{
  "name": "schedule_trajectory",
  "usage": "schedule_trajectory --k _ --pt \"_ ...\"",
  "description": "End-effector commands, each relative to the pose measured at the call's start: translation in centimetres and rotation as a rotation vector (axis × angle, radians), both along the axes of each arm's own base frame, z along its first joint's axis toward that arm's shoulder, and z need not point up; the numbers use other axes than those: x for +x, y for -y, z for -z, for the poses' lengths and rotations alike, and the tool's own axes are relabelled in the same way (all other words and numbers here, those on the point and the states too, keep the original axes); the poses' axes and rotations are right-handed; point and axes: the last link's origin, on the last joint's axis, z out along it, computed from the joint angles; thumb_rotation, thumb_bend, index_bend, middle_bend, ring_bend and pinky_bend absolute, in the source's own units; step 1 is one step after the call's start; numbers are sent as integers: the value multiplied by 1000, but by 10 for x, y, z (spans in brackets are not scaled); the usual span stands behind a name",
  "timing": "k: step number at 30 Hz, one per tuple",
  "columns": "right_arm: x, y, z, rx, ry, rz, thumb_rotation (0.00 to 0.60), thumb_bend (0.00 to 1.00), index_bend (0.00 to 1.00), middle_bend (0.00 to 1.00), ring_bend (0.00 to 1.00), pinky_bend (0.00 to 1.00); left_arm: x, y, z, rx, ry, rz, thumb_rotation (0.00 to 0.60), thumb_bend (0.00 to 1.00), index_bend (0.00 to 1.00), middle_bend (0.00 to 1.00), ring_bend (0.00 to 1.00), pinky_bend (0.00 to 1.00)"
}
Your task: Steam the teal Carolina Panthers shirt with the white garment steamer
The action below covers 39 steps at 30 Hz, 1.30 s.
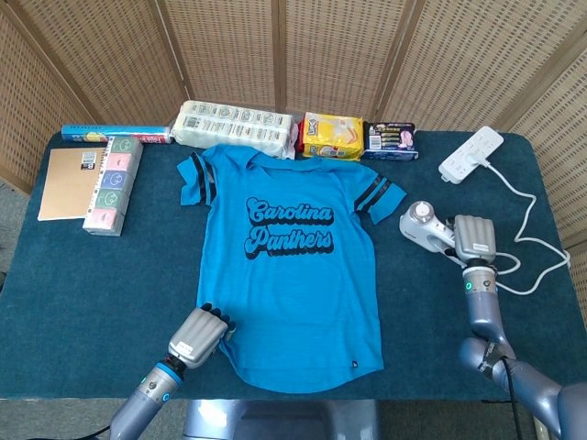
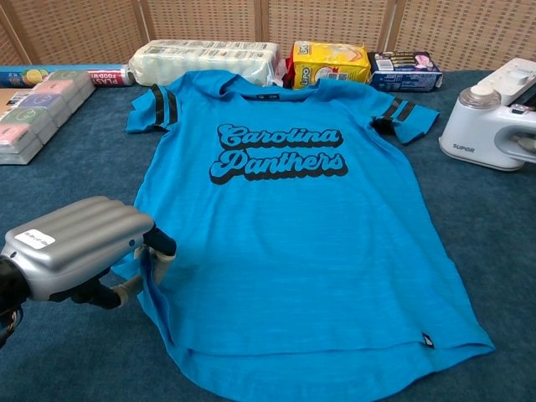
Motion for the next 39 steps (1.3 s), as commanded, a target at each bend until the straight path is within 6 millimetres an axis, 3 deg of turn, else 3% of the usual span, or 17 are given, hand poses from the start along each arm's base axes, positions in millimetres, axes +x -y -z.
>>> schedule_trajectory --k 1,11,19,30,39 --pt "-1 -1 1 12 9 4 600 352 621 686 759 771 0 0 0 0 -1 1 600 488 630 621 484 365" --pt "0 -2 -2 23 35 8 600 329 443 517 549 546 1 1 1 -2 0 2 600 488 630 621 484 365" --pt "0 -3 -2 32 44 10 600 316 281 345 305 307 2 0 2 -4 0 4 600 489 629 622 484 365" --pt "2 -1 -5 17 43 5 600 310 140 251 195 187 2 0 3 -6 1 5 600 489 630 621 485 365" --pt "4 -2 -8 27 65 4 598 308 88 219 165 156 2 0 3 -5 3 5 600 488 630 621 484 365"
